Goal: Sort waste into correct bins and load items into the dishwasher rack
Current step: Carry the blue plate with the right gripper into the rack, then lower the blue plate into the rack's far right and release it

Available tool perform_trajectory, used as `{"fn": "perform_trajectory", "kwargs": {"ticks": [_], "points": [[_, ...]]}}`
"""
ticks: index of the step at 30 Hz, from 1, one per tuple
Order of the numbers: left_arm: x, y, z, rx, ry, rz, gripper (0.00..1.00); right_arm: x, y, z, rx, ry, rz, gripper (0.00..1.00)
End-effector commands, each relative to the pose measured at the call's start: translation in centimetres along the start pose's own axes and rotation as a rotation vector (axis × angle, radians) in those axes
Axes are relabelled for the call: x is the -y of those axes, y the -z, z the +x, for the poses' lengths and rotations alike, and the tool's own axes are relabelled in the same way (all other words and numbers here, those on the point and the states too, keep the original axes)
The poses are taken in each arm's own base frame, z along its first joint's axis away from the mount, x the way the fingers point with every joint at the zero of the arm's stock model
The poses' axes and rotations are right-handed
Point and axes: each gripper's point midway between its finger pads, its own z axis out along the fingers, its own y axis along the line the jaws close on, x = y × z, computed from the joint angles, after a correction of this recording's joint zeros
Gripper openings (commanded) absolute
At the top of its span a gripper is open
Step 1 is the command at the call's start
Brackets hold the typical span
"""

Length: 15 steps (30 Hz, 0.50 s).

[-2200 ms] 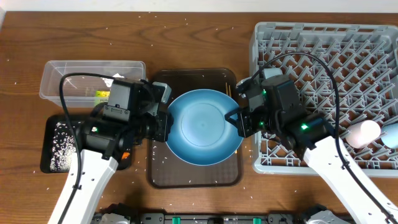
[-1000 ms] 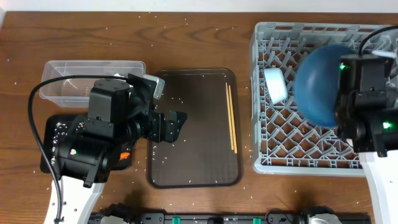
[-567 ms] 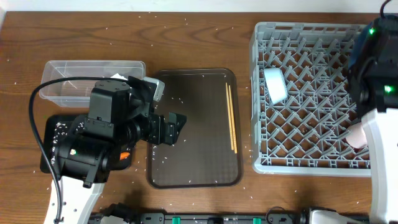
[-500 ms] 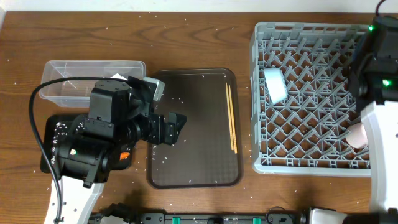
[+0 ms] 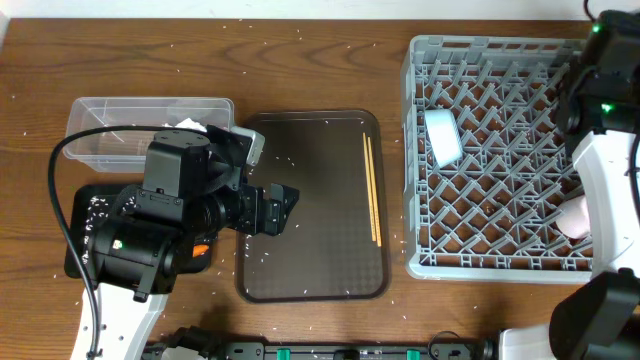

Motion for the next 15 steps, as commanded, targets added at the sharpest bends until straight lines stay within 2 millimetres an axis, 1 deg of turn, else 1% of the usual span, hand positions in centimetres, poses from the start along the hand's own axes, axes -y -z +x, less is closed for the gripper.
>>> {"fn": "perform_trajectory", "kwargs": {"ticks": [1,3,9,12,15], "points": [[0.4,0.6,-0.5,0.019,-0.008,0.014,0.98,2.3,-0.5,0.4,-0.041,0.080,0.072,0.01],[0.4,0.6,-0.5,0.019,-0.008,0.014,0.98,2.1,-0.7,0.5,-0.038,0.086,0.062,0.01],[0.4,0.6,-0.5,0.020,-0.008,0.014,0.98,0.3,-1.3,1.2,-0.046,0.131,0.033,0.01],[0.4,0.6,-0.5,0.017,-0.007,0.014,0.98,-0.8,-1.9,1.4,-0.058,0.152,0.026,0.01],[0.4,0.6,-0.3,0.009,-0.004,0.013,0.98,-2.4,-2.4,1.6,-0.070,0.176,0.011,0.01]]}}
